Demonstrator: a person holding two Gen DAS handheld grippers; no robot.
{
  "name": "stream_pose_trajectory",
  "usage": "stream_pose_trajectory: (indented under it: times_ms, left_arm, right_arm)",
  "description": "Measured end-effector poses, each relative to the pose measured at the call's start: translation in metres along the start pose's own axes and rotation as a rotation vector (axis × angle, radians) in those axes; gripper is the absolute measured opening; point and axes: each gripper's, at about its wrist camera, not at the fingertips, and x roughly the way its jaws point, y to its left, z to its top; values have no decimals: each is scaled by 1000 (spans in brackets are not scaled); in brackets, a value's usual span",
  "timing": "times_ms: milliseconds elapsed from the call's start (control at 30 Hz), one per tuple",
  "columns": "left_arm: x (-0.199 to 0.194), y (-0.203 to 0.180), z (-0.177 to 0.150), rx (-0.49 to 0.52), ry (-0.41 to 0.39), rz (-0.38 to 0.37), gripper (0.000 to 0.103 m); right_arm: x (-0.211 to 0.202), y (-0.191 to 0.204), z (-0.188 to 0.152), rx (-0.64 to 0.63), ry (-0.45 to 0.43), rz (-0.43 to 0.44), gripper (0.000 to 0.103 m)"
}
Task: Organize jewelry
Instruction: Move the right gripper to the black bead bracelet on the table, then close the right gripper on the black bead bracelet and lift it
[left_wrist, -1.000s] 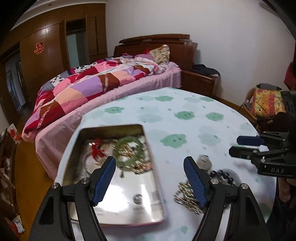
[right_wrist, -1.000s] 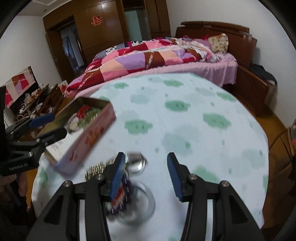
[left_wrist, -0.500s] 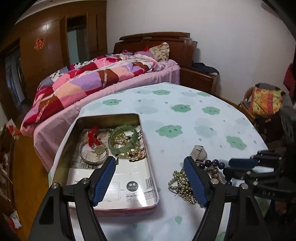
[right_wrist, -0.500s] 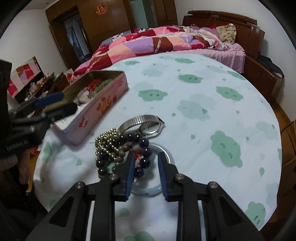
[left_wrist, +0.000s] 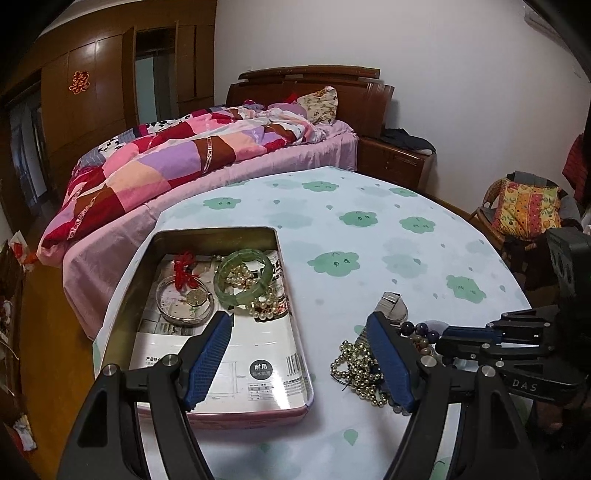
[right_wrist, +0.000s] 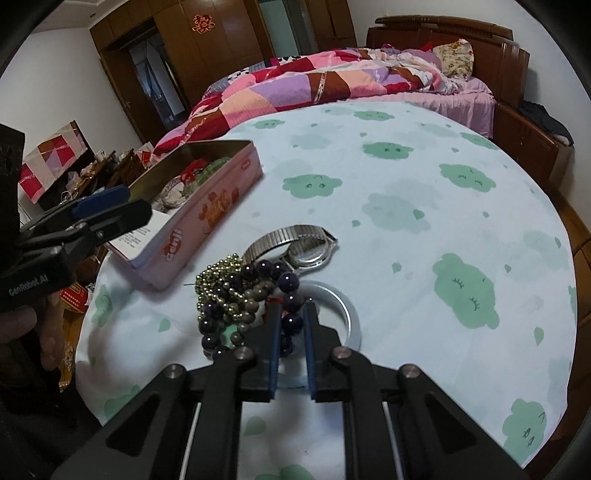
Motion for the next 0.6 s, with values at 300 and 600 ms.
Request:
stream_pose_trajectory:
  times_ms: [300, 600]
  left_arm:
    - [2, -5, -3, 15, 9, -14, 76]
    - [0, 5, 0, -14, -7, -2, 75]
  right_arm:
    - [11, -8, 1, 48, 22, 30, 17]
    - [-44, -7, 14, 80, -167, 102, 16]
